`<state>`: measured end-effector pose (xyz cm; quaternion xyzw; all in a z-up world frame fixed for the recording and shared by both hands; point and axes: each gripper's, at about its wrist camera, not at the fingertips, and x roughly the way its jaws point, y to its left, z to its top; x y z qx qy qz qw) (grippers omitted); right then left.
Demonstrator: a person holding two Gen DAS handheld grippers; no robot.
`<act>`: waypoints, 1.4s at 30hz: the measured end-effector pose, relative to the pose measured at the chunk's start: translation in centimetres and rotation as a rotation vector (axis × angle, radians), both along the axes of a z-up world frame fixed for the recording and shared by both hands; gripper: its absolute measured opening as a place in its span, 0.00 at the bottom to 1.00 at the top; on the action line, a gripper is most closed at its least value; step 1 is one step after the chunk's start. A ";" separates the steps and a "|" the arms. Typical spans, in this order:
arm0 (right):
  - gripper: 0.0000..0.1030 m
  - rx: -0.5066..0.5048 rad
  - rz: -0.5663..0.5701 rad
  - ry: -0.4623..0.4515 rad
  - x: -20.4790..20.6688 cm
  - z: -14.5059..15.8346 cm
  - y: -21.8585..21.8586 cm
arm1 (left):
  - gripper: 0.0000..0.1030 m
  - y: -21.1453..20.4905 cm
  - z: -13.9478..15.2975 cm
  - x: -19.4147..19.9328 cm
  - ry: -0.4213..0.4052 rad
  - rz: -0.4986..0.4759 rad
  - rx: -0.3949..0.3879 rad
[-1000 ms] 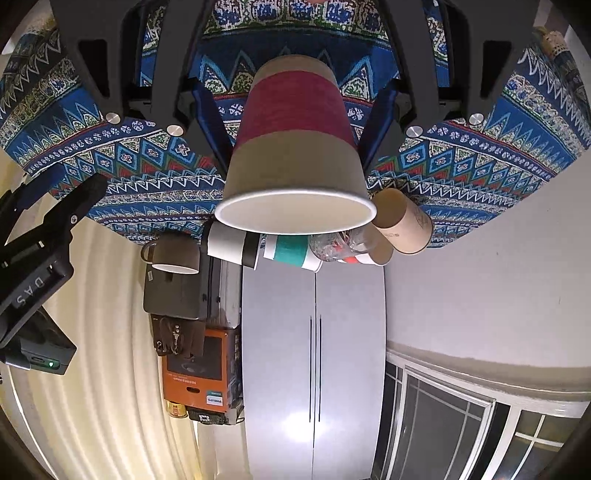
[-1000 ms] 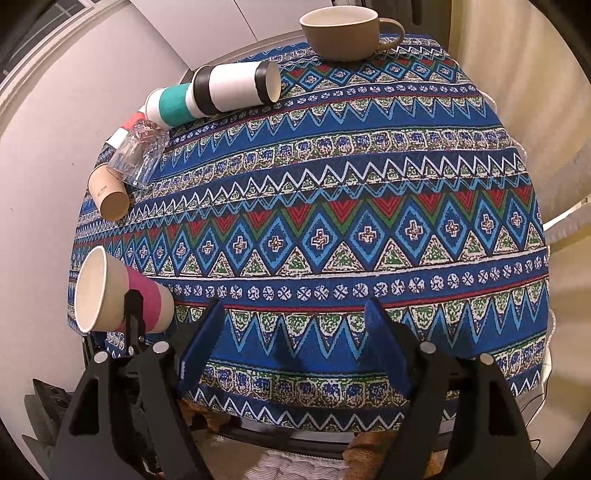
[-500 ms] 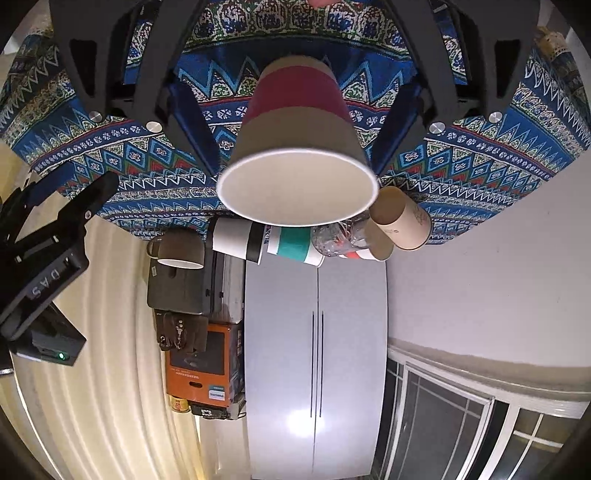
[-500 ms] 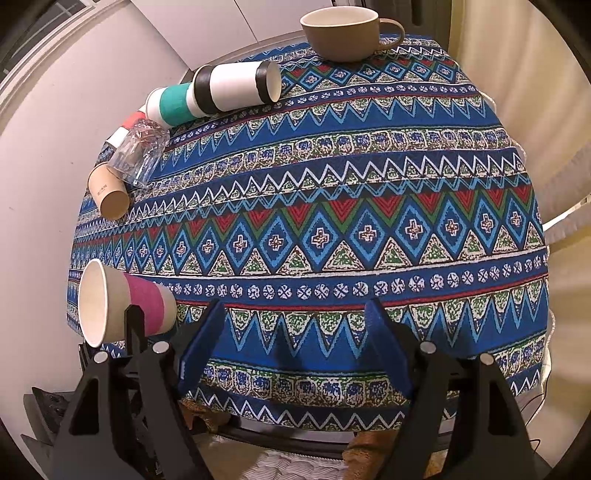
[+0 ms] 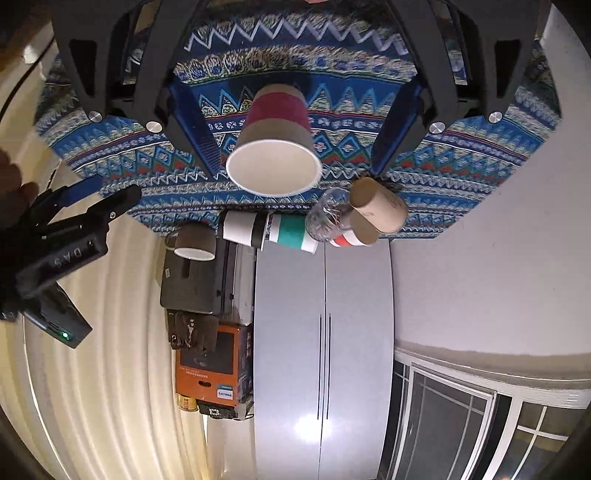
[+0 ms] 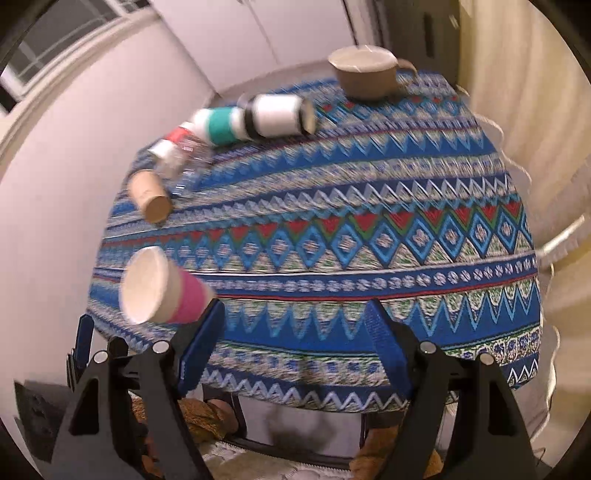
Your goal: Flip cup upright
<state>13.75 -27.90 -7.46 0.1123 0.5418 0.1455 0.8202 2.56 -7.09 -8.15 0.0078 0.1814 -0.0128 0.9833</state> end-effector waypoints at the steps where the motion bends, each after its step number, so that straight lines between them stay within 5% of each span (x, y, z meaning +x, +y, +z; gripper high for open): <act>1: 0.75 0.012 0.013 -0.036 -0.7 0.7 0.4 | 0.79 0.3 0.7 -0.5 0.001 -0.014 0.000; 18: 0.75 -0.006 0.203 -0.416 -14.9 6.0 5.7 | 0.79 4.8 7.0 -8.9 0.077 -0.086 -0.012; 27: 0.77 -0.034 0.246 -0.468 -18.8 5.0 6.1 | 0.79 6.7 6.2 -9.6 0.208 -0.078 -0.091; 35: 0.78 -0.083 0.253 -0.553 -20.2 4.0 6.5 | 0.79 6.5 5.2 -9.2 0.271 -0.084 -0.077; 42: 0.78 -0.101 0.251 -0.534 -19.9 3.0 6.3 | 0.79 6.3 4.1 -8.6 0.327 -0.092 -0.061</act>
